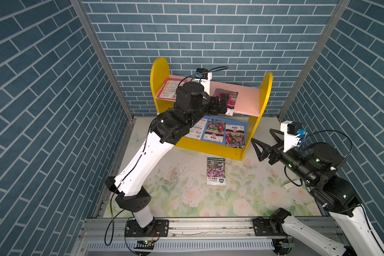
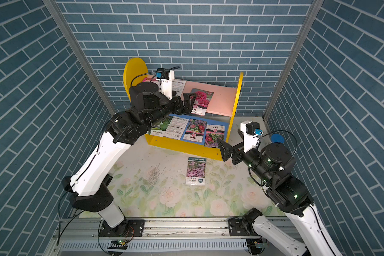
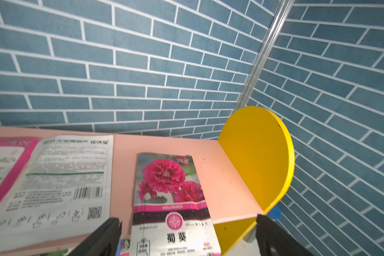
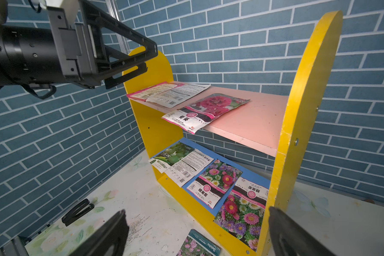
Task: Take the seed bag off the shelf
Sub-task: Pick up the seed packet from the shelf.
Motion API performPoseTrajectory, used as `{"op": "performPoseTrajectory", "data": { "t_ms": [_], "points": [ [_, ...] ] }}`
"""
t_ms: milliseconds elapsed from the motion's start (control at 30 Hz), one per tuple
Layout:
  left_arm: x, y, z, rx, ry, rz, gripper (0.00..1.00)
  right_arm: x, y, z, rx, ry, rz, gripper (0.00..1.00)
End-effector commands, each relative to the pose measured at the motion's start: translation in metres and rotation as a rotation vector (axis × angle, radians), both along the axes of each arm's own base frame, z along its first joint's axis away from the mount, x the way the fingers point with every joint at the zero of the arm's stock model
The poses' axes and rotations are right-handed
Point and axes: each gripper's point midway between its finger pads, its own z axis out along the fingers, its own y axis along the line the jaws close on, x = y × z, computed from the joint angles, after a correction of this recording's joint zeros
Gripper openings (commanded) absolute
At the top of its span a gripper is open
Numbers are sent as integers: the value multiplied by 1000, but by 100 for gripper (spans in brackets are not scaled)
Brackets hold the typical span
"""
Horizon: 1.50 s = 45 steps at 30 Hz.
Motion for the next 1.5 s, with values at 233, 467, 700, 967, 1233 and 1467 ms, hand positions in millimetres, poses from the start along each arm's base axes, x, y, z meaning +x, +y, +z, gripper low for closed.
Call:
{"op": "performPoseTrajectory", "data": {
  "t_ms": [233,467,700,967,1233,1467],
  "points": [
    [-7,19,-61,-251,347,-212,100,-5,8,7,52,-35,52,100],
    [10,15,-71,-289,379,-236,98,-8,6,8,55,-41,52,100],
    [26,0,-81,-304,417,-273,89,-10,4,8,51,-42,51,100],
    [38,-6,-80,-303,421,-284,72,-8,8,8,36,-32,67,100],
    [47,2,-80,-315,416,-273,55,-6,13,5,26,-22,81,100],
    [52,1,-84,-316,420,-280,40,-5,14,2,31,-13,81,100]
  ]
}}
